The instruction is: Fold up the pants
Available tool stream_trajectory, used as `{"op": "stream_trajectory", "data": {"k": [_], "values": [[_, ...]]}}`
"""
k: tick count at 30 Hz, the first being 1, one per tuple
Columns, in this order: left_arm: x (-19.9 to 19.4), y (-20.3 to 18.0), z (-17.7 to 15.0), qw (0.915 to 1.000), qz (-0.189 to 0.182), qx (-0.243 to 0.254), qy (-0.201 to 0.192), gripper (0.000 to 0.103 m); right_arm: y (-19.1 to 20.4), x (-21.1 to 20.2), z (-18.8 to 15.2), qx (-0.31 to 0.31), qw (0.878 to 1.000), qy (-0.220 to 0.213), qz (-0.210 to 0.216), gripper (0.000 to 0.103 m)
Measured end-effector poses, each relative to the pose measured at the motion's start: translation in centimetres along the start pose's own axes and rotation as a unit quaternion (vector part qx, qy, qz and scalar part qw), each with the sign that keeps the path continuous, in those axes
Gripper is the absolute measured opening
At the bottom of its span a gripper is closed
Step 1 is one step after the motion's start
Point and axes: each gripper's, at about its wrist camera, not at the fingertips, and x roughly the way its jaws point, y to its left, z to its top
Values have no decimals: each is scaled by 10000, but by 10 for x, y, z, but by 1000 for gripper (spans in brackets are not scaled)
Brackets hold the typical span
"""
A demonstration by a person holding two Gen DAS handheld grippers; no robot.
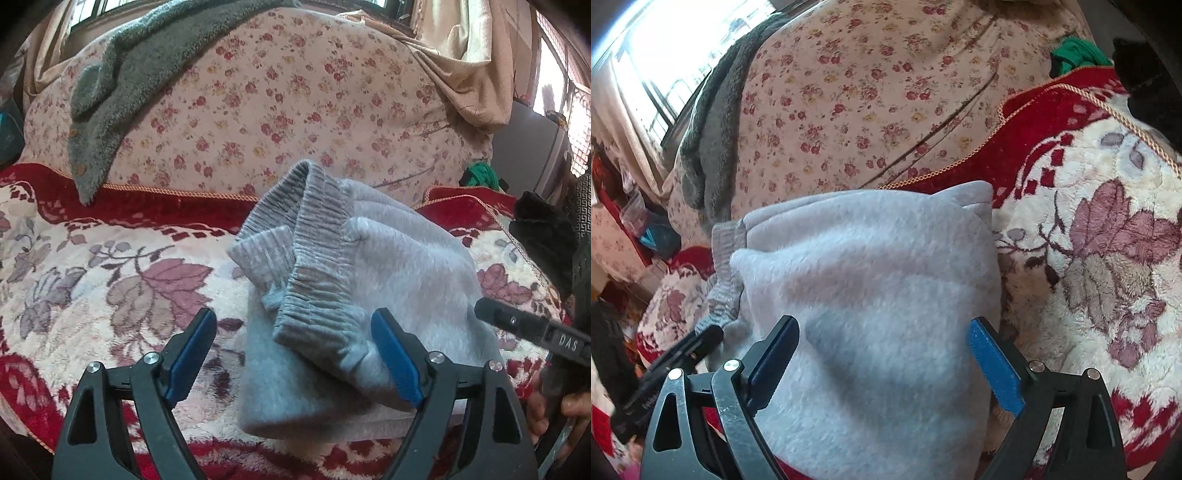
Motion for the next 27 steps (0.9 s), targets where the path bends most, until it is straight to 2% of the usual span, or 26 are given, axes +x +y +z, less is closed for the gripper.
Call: {"op": "stream_trajectory", "data": {"k": [6, 17, 27], "values": [[-14, 1, 5, 9999, 12, -32, -137, 86, 12, -8, -5, -89, 9999, -42, 55, 96], [-31, -27, 15, 9981, 22, 319, -517, 86, 30, -23, -12, -389, 9981, -303, -370, 97], [-26, -37, 16, 9978, 133, 494, -412, 86, 25, -30, -15, -258, 9978, -379, -483, 98]]}}
